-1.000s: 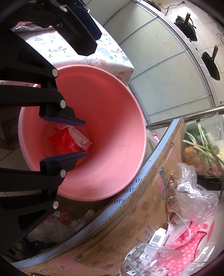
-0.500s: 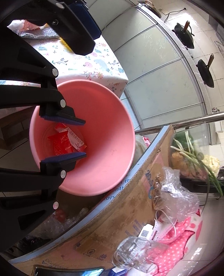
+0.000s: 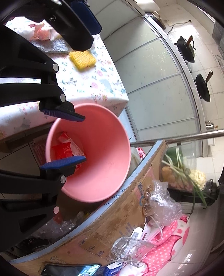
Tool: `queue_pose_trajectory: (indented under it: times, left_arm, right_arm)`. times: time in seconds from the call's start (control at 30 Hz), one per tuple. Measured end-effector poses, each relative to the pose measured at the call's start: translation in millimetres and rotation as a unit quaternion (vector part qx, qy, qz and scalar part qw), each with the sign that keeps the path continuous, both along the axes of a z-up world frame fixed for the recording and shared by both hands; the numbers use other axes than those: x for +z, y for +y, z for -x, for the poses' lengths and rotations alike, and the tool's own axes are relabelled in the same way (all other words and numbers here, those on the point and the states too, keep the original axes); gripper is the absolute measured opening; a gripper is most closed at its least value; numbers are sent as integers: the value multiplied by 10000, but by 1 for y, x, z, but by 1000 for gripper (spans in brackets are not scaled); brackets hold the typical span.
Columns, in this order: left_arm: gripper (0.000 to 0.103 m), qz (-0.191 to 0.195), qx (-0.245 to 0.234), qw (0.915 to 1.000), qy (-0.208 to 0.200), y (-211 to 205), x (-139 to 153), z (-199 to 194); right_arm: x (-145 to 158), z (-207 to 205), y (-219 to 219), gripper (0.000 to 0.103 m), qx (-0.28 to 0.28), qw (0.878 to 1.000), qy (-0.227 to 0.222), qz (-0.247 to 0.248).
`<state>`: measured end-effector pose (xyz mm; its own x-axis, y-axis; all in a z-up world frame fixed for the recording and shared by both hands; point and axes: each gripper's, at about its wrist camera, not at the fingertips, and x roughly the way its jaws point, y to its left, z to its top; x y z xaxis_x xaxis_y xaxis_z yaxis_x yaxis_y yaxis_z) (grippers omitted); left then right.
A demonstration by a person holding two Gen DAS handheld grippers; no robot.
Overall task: Collect trash
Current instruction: 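Move both open tools back over the table toward the remaining trash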
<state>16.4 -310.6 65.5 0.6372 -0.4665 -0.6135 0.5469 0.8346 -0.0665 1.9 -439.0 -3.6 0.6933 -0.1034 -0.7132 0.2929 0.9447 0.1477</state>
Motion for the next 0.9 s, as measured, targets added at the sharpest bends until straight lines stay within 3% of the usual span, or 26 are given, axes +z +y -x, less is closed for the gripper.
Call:
queue_pose_trajectory:
  times: [0.4, 0.9]
  left_arm:
    - [55, 56, 220, 9996, -171, 41, 8, 28]
    - [55, 114, 709, 9974, -80, 100, 3, 36]
  right_arm:
    - [15, 17, 44, 43, 352, 9991, -169, 157]
    - [16, 22, 110, 43, 864, 9956, -146, 320]
